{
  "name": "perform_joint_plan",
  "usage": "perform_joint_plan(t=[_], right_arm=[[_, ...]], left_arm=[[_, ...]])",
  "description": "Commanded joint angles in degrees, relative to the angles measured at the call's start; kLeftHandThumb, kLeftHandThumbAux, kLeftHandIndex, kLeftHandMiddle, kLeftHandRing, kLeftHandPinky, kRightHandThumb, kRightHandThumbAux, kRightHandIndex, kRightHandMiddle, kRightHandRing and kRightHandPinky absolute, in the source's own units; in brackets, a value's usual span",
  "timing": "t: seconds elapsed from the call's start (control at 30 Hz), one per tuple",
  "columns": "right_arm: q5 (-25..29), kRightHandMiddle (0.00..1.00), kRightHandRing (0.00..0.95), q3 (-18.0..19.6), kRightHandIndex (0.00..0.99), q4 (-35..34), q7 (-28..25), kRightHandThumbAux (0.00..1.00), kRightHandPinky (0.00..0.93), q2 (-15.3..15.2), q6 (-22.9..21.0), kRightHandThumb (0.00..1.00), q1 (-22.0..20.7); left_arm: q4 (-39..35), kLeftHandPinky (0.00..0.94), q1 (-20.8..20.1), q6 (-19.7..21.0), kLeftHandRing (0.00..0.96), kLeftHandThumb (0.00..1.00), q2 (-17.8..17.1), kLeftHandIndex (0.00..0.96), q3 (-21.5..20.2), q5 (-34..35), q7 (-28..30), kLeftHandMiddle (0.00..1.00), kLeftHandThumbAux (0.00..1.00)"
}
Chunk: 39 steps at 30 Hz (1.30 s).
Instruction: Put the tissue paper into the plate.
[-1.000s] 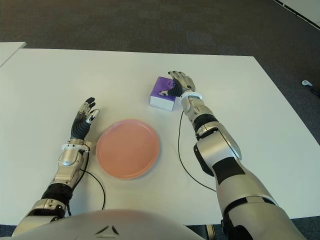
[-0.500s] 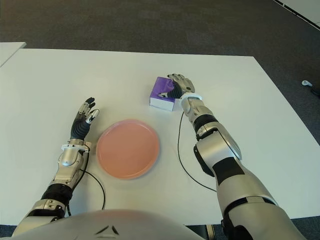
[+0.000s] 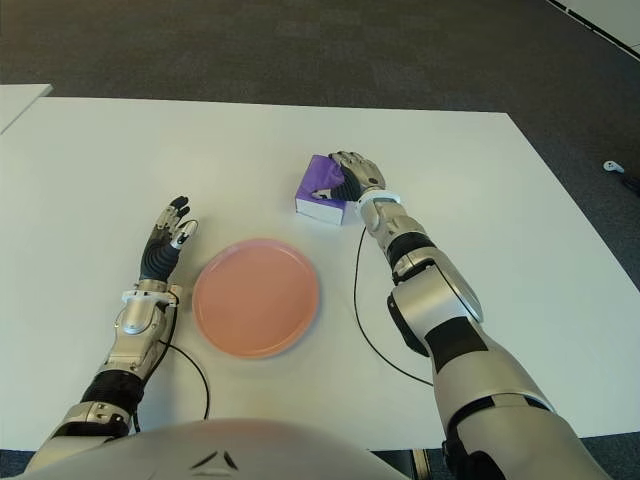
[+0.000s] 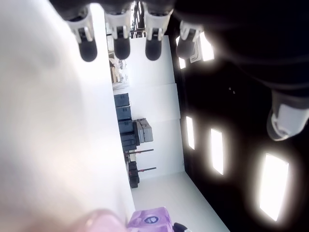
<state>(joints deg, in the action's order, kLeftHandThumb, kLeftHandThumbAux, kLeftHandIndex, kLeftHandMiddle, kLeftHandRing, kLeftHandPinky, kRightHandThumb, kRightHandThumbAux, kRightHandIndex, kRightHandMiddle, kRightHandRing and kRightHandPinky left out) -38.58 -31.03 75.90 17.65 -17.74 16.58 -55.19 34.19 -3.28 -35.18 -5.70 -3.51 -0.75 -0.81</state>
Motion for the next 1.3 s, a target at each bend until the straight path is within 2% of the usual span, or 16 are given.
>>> perform_joint_plan(t=[0.03, 0.7, 1.3], right_arm=[[-0.78, 0.0, 0.0, -0.54, 0.0, -0.02, -0.54, 0.437, 0.0, 0.39, 1.16, 0.087, 1.46], [1.96, 0.0, 0.0, 3.23, 0.0, -0.94, -1.42, 0.404, 0.0, 0.39, 4.04, 0.066, 0.57], [6.01, 0.0, 0.0, 7.96, 0.0, -2.69, -6.64, 0.421, 0.0, 0.48, 4.92, 0.103, 0.44]], left_arm=[[3.38, 0.0, 4.82, 1.25, 0.0, 0.0, 1.12, 0.0, 0.58, -1.04, -0.41, 0.0, 0.374], [4.23, 0.0, 4.45, 0.65, 0.0, 0.0, 1.16, 0.0, 0.63, -0.78, 0.13, 0.0, 0.373], [4.64, 0.0, 4.37, 0.37, 0.0, 0.0, 1.07, 0.0, 0.66, -0.9, 0.11, 0.0, 0.369]])
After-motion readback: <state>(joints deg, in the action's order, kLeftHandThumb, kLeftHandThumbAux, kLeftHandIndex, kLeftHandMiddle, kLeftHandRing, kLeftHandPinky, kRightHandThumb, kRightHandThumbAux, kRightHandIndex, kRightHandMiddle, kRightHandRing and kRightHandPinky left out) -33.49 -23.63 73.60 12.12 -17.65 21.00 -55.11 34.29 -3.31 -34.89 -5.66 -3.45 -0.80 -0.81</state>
